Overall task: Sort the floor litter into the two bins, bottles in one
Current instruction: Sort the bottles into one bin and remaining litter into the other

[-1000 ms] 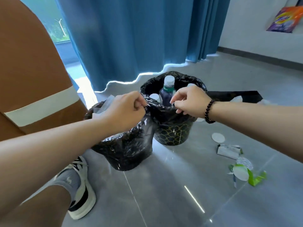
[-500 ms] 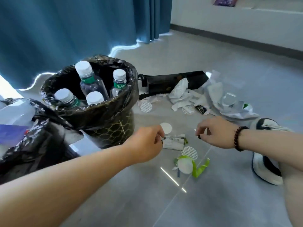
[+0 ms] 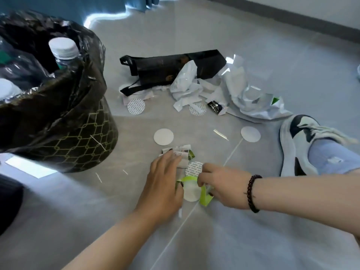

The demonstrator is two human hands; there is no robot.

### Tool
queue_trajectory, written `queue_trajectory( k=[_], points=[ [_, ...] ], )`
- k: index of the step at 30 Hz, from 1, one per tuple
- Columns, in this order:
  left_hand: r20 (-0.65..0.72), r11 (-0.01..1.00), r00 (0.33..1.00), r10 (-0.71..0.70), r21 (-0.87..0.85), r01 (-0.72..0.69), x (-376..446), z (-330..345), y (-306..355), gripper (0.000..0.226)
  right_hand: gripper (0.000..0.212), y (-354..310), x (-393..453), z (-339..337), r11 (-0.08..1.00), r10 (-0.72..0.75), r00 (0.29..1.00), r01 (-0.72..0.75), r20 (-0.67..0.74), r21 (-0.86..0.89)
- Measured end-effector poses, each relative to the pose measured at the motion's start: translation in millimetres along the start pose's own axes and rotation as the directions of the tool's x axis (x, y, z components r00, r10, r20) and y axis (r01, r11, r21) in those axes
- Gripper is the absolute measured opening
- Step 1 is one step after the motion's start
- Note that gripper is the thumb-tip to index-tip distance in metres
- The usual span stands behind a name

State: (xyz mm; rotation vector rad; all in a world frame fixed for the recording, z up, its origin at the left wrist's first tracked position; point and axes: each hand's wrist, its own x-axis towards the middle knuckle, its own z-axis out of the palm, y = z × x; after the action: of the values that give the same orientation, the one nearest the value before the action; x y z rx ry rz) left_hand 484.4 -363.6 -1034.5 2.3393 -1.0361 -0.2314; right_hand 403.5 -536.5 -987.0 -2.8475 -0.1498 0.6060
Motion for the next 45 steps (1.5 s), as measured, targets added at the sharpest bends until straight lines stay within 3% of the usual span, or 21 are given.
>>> queue_trajectory(
  k=[4, 8, 11, 13, 17, 21, 24, 27, 30, 33, 36, 41, 45],
  points=[
    [-0.113, 0.994, 0.989, -0.099, -0.057, 0.093, -38.0, 18.2, -3.3, 0.052, 0.047, 7.6, 10.8, -28.6, 0.987, -0.109, 0.994, 0.112, 0.029, -0.119],
    [-0.227, 0.977, 0.95, -0.215, -0.056, 0.208, -56.7, 24.3, -1.2, 0.036, 0.046, 4.1, 3.4, -20.2, 0.938, -0.088, 0.965, 0.164, 0.246, -0.307],
    [-0.169, 0.919, 0.907, -0.386, -0.159, 0.362, -61.3, 22.7, 14.3, 0.03, 0.037, -3.1, -0.9, -5.2, 0.918, -0.062, 0.945, 0.18, 0.32, -0.353],
    [-0.093, 0.896, 0.893, -0.44, -0.107, 0.43, -65.2, 24.7, 24.3, 0.034, 0.03, -10.0, 1.5, -2.0, 0.92, -0.035, 0.953, 0.149, 0.302, -0.364],
    [-0.035, 0.909, 0.908, -0.417, -0.028, 0.416, -80.5, 26.2, 37.5, 0.014, 0.022, -26.0, -0.8, 0.5, 0.883, -0.061, 0.966, 0.171, 0.253, -0.437],
    [-0.087, 0.893, 0.89, -0.448, -0.091, 0.441, -84.5, 21.2, 37.9, 0.017, 0.036, -34.9, -5.3, -2.7, 0.913, -0.173, 0.982, 0.189, 0.076, -0.361],
    [-0.125, 0.885, 0.876, -0.465, -0.039, 0.464, -81.3, 14.0, 32.7, 0.013, 0.047, -41.0, 0.2, -11.8, 0.927, -0.226, 0.972, 0.195, -0.061, -0.322],
    [-0.18, 0.894, 0.875, -0.449, -0.097, 0.438, -75.6, 16.3, 29.0, 0.015, 0.046, -38.0, 5.5, -12.3, 0.935, -0.189, 0.98, 0.16, -0.063, -0.315],
    [-0.2, 0.872, 0.848, -0.49, -0.098, 0.481, -64.3, 21.4, 25.4, 0.031, 0.044, -31.4, 10.6, -7.2, 0.934, -0.055, 0.998, 0.062, 0.031, -0.351],
    [-0.178, 0.895, 0.88, -0.44, 0.0, 0.447, -51.3, 21.8, 24.4, 0.029, 0.039, -24.9, 12.7, -6.0, 0.927, 0.128, 0.986, -0.079, 0.111, -0.367],
    [-0.127, 0.91, 0.911, -0.392, 0.092, 0.404, -44.1, 18.0, 22.1, 0.018, 0.027, -19.8, 17.0, -11.4, 0.931, 0.206, 0.971, -0.157, 0.118, -0.331],
    [-0.095, 0.97, 0.968, -0.231, 0.061, 0.237, -50.2, 17.4, 13.5, 0.011, 0.038, -25.3, 20.2, -11.8, 0.961, 0.114, 0.984, -0.074, 0.139, -0.268],
    [-0.187, 0.994, 0.979, -0.081, 0.051, 0.092, -61.6, 16.4, 7.2, 0.004, 0.018, -35.8, 29.9, -9.4, 0.928, 0.082, 0.974, 0.002, 0.21, -0.372]
  ],
)
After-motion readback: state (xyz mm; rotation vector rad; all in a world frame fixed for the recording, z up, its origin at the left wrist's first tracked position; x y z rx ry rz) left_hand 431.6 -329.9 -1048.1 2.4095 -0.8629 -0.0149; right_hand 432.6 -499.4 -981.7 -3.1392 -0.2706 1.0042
